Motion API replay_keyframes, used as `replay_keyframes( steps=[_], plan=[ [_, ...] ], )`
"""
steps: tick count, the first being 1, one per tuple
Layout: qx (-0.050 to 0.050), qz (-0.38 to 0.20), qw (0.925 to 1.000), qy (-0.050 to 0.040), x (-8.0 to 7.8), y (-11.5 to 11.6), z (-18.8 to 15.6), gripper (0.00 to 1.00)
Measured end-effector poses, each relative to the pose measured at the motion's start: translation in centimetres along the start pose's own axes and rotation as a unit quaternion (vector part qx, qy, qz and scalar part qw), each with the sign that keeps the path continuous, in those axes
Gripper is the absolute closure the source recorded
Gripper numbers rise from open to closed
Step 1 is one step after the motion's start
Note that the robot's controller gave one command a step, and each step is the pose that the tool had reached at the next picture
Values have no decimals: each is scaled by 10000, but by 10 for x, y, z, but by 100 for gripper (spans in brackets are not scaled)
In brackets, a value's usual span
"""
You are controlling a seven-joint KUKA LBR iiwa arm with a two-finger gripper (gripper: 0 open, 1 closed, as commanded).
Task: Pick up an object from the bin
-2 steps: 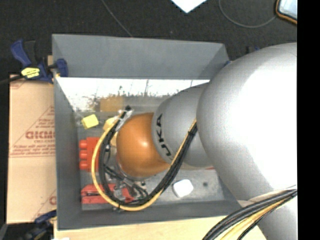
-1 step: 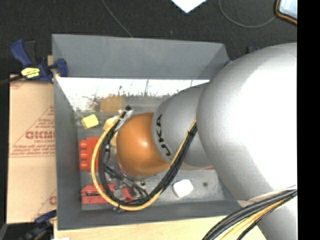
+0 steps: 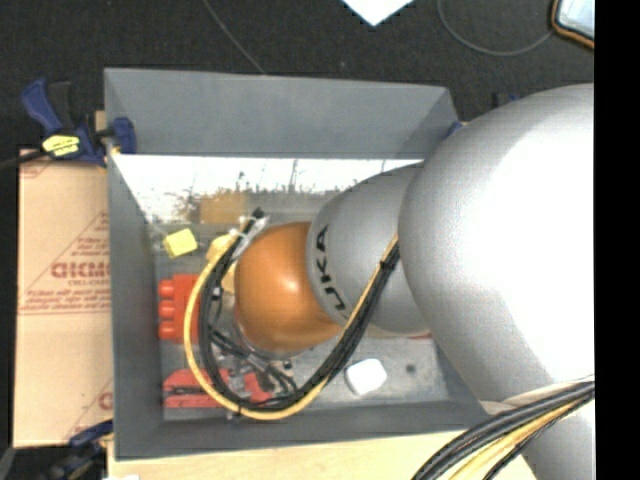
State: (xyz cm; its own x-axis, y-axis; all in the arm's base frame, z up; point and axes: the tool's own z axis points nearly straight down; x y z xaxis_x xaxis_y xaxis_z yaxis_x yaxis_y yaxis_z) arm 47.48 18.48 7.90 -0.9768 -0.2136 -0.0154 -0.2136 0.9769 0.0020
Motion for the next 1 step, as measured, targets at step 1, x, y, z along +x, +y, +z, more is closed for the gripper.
replay_keyframes(
  steps=[1],
  plan=[
    [1, 1, 10000, -3, 0, -1, -20, 100]
  ],
)
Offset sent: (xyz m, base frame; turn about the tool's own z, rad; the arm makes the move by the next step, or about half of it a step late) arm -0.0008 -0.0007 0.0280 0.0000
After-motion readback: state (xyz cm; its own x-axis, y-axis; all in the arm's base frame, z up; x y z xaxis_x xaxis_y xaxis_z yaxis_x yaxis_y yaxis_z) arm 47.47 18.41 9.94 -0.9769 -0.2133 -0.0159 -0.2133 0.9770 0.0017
